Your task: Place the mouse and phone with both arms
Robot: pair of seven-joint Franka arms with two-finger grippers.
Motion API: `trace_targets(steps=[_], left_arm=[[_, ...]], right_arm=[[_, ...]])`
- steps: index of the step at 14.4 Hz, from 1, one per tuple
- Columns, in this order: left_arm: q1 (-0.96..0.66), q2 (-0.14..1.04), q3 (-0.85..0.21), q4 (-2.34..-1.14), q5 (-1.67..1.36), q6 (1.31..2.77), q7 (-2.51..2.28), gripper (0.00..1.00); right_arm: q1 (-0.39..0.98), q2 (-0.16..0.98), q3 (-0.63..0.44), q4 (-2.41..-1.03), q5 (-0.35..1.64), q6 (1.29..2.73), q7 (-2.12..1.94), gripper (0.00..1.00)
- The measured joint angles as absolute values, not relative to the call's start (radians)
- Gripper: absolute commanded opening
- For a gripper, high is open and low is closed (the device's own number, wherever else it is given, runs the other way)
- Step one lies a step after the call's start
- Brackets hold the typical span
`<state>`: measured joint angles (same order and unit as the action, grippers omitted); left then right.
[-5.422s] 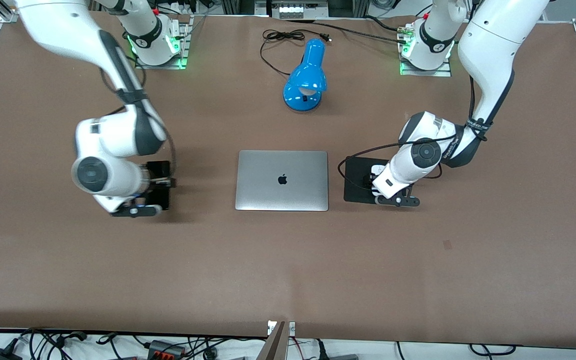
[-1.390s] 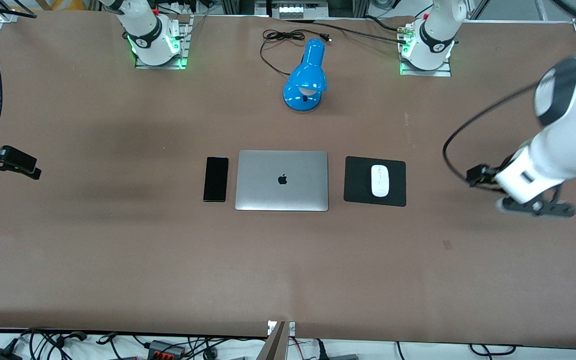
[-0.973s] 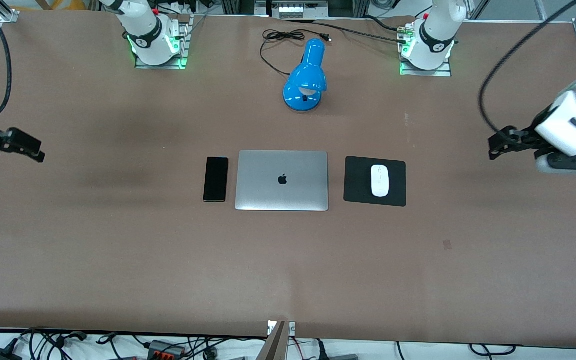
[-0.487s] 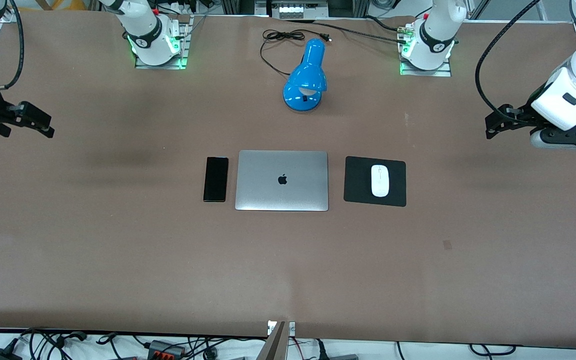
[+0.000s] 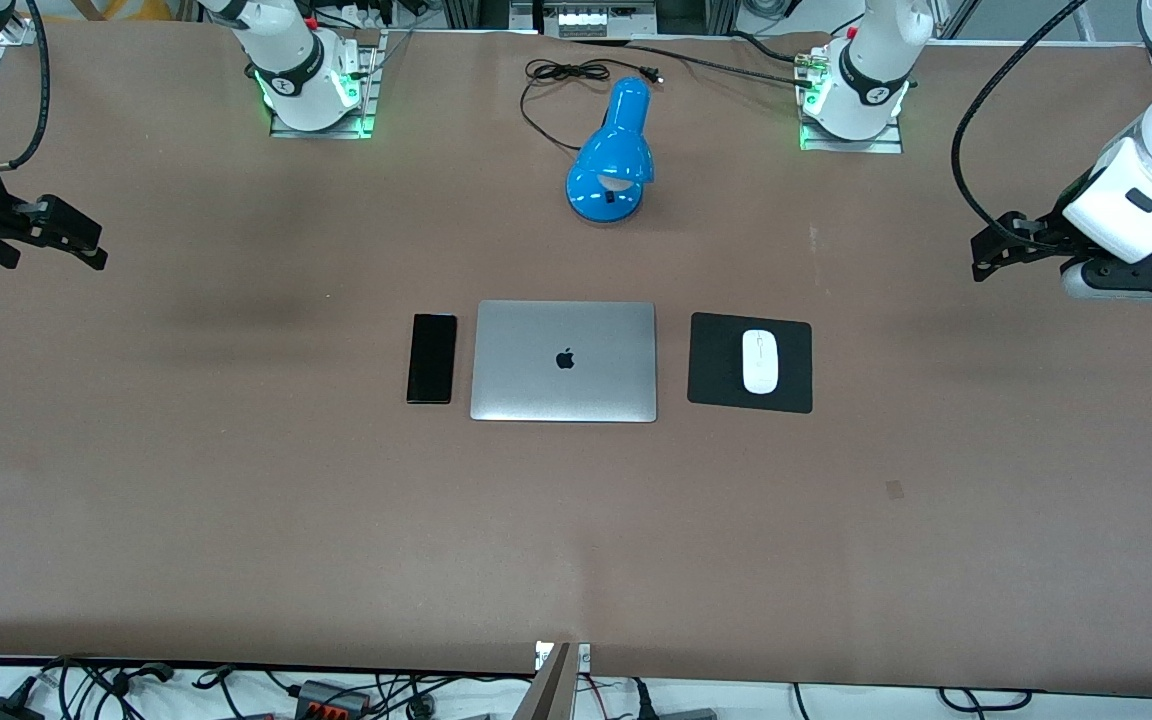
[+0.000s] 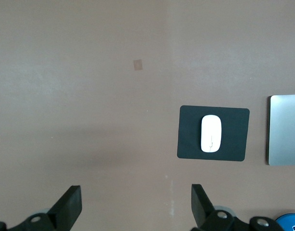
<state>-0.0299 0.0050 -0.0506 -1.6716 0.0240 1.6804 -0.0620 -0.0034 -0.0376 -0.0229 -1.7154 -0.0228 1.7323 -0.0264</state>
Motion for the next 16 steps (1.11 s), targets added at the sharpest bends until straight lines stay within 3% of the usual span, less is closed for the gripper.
trace_targets(steps=[16], left_arm=[[-0.034, 0.025, -0.047, -1.672, 0.024, 1.686, -0.061, 1.00]], right_arm=[[-0.007, -0.036, -0.023, -1.715, -0.023, 1.732, -0.027, 1.00]])
